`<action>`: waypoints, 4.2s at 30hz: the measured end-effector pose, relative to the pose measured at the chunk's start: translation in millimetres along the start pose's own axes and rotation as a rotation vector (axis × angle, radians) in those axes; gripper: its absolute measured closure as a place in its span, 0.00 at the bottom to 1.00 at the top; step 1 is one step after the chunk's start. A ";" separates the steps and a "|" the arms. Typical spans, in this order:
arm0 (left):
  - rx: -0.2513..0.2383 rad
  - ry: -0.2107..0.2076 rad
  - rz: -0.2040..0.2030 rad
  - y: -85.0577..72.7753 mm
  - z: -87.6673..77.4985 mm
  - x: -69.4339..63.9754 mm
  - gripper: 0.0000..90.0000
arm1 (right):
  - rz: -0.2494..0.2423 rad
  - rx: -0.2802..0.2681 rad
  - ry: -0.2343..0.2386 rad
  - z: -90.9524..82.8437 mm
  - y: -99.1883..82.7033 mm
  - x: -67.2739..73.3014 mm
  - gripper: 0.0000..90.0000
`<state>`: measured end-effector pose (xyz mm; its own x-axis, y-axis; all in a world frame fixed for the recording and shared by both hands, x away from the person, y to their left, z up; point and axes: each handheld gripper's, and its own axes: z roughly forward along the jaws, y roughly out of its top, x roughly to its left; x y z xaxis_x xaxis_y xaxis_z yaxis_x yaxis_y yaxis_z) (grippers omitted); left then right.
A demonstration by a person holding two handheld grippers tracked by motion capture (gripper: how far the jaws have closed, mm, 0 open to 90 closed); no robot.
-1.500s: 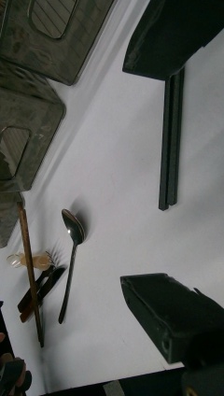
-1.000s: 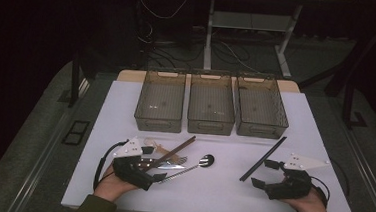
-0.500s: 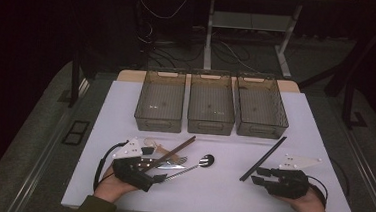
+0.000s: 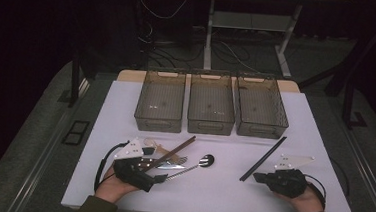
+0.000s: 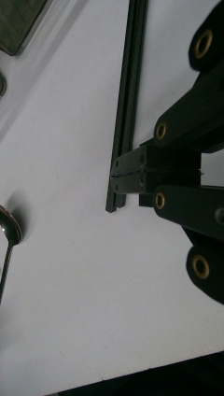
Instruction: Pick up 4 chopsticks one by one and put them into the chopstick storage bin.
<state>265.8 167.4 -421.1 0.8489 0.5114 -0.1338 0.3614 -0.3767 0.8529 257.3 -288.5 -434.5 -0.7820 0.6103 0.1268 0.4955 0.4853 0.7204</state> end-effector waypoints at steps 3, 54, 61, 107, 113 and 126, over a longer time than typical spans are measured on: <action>-0.002 -0.002 -0.008 -0.6 0.3 -0.7 0.00 | -0.005 0.003 -0.008 0.8 -0.1 -0.9 1.00; -0.002 -0.006 -0.005 -0.9 -1.2 1.6 0.00 | -0.037 0.037 -0.007 37.6 17.3 -3.0 1.00; 0.003 -0.004 0.000 -1.2 -1.5 1.9 0.00 | -0.029 0.029 -0.002 41.6 20.4 -5.1 1.00; 0.011 -0.020 -0.001 -1.5 3.8 0.0 0.00 | -0.017 -0.015 -0.020 65.8 41.6 -20.0 1.00; 0.013 -0.024 -0.002 -1.9 4.5 0.2 0.00 | -0.012 -0.022 -0.023 69.7 44.7 -22.1 1.00; 0.014 -0.028 0.011 -3.7 5.0 2.2 0.00 | -0.001 -0.033 -0.024 78.8 51.8 -26.8 1.00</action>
<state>268.2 166.0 -427.1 0.8634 0.4851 -0.1389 0.3571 -0.3928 0.8475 333.8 -230.4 -454.4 -0.7728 0.6250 0.1104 0.4819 0.4646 0.7429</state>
